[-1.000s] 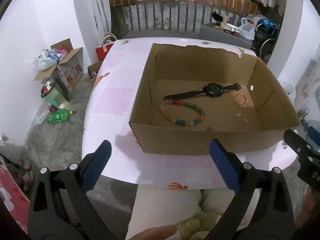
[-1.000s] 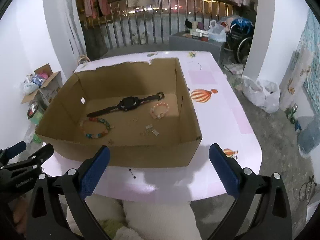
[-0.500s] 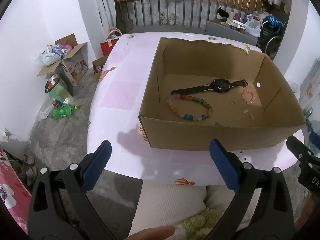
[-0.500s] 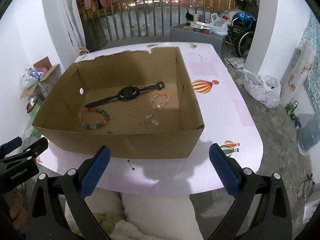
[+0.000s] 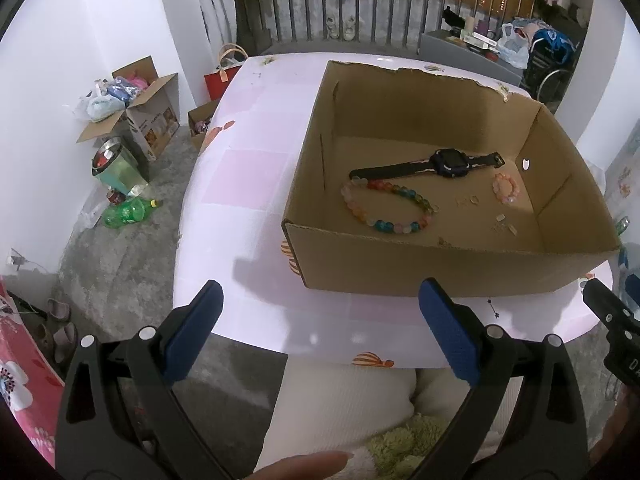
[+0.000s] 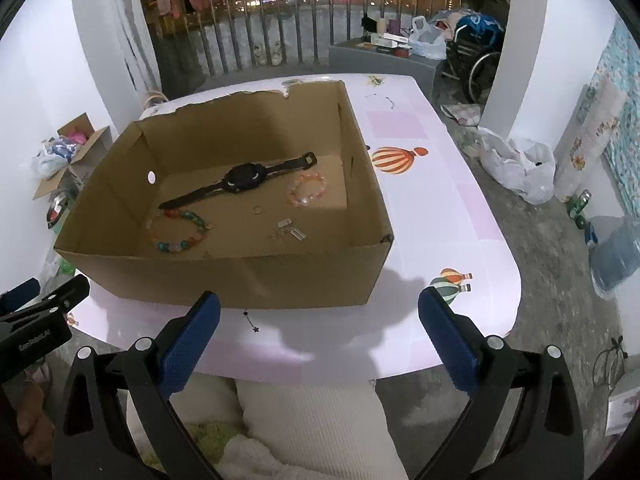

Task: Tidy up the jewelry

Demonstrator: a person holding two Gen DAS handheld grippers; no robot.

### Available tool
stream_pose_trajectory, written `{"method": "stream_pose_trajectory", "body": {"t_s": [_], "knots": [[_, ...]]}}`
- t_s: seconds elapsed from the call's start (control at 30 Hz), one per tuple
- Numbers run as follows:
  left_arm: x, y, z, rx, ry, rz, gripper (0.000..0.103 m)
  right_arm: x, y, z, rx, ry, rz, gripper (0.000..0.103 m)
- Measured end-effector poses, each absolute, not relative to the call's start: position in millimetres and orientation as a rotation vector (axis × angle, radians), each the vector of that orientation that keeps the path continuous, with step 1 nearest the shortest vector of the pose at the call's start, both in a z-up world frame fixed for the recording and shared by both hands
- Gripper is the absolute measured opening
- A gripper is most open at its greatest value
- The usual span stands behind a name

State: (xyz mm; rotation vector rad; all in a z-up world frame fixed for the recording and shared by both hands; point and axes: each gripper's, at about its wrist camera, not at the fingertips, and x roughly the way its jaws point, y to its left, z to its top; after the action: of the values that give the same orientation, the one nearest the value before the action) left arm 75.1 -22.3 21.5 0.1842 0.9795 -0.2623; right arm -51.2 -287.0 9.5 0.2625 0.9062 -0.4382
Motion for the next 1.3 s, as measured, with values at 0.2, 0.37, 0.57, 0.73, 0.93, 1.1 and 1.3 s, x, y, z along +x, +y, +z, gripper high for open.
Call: {"method": "stream_pose_trajectory", "body": {"t_s": [0.2, 0.37, 0.57, 0.73, 0.93, 1.1, 1.3], "knots": [[75, -23, 21, 0.189, 0.983, -0.264, 0.095, -53, -293, 8, 0.275, 0.915, -0.448, 0.096], [74, -25, 20, 0.196, 0.988, -0.265, 0.095, -52, -295, 6, 0.274, 0.928, -0.452, 0.096], [80, -25, 17, 0.247, 0.997, -0.243, 0.095, -51, -298, 0, 0.287, 0.952, -0.451, 0.096], [83, -22, 10, 0.266, 1.031, -0.233, 0.095, -50, -297, -4, 0.281, 0.970, -0.446, 0.096], [77, -18, 5, 0.283, 1.051, -0.240, 0.095, -49, -295, -7, 0.267, 0.984, -0.450, 0.096], [73, -12, 1, 0.285, 1.073, -0.242, 0.095, -47, -290, -9, 0.249, 0.991, -0.447, 0.096], [73, -6, 1, 0.270, 1.065, -0.228, 0.095, -49, -286, -7, 0.238, 0.982, -0.448, 0.096]]}}
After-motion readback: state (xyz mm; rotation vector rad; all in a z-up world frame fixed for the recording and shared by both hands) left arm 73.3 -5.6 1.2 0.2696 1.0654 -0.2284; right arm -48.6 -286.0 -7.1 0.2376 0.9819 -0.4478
